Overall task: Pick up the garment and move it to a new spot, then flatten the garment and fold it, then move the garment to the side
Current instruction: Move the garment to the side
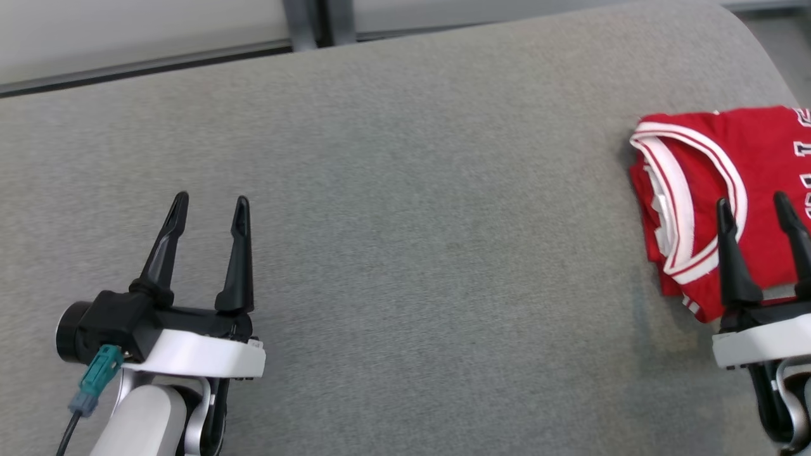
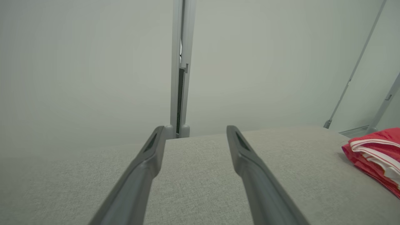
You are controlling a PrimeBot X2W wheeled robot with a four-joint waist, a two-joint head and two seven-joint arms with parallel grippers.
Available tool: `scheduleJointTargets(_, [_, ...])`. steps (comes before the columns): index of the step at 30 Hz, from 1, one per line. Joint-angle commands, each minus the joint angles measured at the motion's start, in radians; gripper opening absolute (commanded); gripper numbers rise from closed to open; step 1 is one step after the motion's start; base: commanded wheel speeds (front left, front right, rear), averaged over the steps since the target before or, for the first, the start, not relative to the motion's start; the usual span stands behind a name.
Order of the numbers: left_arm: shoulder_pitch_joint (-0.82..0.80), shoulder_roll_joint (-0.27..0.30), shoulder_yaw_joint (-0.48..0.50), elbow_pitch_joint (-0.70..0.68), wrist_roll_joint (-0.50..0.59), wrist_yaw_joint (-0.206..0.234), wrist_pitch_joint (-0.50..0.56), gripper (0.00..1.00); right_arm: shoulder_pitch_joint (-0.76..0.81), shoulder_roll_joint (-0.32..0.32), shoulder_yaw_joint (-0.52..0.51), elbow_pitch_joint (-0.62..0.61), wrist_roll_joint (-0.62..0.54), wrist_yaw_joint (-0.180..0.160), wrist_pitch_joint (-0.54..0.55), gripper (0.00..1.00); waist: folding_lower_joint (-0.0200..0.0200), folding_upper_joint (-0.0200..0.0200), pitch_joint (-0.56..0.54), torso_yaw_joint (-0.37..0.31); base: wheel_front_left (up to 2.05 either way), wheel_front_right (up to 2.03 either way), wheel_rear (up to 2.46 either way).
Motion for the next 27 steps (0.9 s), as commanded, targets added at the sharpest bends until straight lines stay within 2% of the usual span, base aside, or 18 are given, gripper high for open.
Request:
scheduleJointTargets(1, [0.013, -0.002, 0.008, 0.0, -0.011, 0.006, -0.004, 1.0, 0.016, 0.007, -0.002, -0.019, 0.0, -0.002, 0.011, 1.0, 0.0, -0.0001, -0.053, 0.057, 0.0, 0.0, 0.0])
scheduleJointTargets(6, [0.073, 0.012, 0.032, 0.018, -0.02, 0.009, -0.009, 1.0, 0.099, 0.064, -0.012, -0.141, -0.031, -0.002, 0.081, 1.0, 0.0, -0.0001, -0.113, 0.134, 0.0, 0.0, 0.0])
scheduleJointTargets(13, [0.147, 0.038, 0.06, 0.048, -0.065, -0.019, -0.012, 1.0, 0.188, 0.114, -0.022, -0.213, -0.055, -0.002, 0.147, 1.0, 0.0, -0.0001, -0.193, 0.192, 0.0, 0.0, 0.0])
scheduleJointTargets(19, [0.203, 0.045, 0.05, 0.065, -0.095, -0.047, 0.005, 1.0, 0.256, 0.135, -0.034, -0.231, -0.072, -0.002, 0.181, 1.0, 0.0, -0.0001, -0.264, 0.203, 0.0, 0.0, 0.0])
scheduleJointTargets(27, [0.268, 0.059, 0.055, 0.056, -0.134, -0.061, 0.016, 1.0, 0.326, 0.152, -0.047, -0.255, -0.089, -0.002, 0.224, 1.0, 0.0, -0.0001, -0.325, 0.197, 0.0, 0.0, 0.0])
